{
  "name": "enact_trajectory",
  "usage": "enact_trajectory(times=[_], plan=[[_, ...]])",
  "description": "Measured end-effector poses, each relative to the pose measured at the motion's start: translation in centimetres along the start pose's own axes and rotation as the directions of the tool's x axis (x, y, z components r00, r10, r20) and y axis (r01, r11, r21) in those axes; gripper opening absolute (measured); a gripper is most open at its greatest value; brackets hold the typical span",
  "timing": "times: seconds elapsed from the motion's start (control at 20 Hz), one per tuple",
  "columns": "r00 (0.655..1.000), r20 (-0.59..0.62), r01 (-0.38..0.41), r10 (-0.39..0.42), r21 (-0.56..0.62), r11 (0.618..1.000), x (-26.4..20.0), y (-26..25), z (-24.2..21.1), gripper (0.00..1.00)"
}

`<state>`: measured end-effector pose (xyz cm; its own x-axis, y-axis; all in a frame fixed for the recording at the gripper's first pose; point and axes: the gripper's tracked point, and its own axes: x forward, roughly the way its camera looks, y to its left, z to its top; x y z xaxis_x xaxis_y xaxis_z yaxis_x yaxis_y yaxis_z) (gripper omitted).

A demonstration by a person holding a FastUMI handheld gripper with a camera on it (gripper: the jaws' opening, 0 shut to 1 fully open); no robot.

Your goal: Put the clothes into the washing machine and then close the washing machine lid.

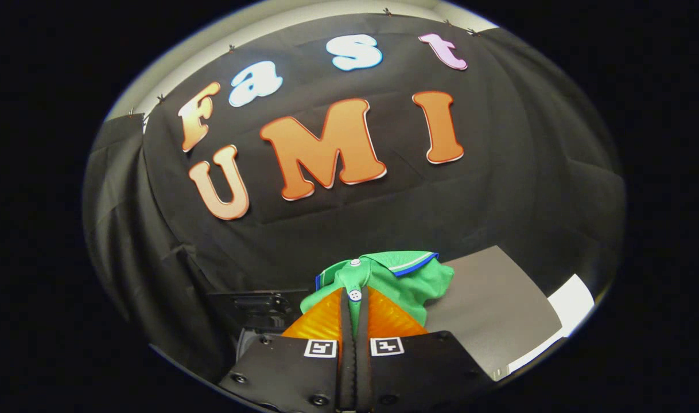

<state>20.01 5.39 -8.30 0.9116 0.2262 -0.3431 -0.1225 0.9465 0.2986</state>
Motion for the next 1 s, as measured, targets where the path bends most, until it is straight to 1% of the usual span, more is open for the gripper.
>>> enact_trajectory(times=[0.15,0.25,0.45,0.55,0.75,0.9,1.0], plan=[[0.998,0.021,-0.051,0.051,0.000,0.999,-1.9,4.4,0.0,0.08],[0.995,0.023,-0.099,0.099,-0.001,0.995,-2.8,8.1,-0.5,0.08],[0.984,0.003,-0.176,0.176,-0.023,0.984,-3.4,14.7,-2.8,0.08],[0.978,-0.016,-0.210,0.209,-0.030,0.977,-3.1,18.2,-4.4,0.08],[0.964,-0.075,-0.260,0.256,-0.042,0.965,-0.9,23.9,-9.0,0.08],[0.953,-0.132,-0.276,0.273,0.001,0.961,2.7,26.5,-13.5,0.08],[0.949,-0.168,-0.269,0.267,0.012,0.963,5.1,27.5,-16.7,0.08]])
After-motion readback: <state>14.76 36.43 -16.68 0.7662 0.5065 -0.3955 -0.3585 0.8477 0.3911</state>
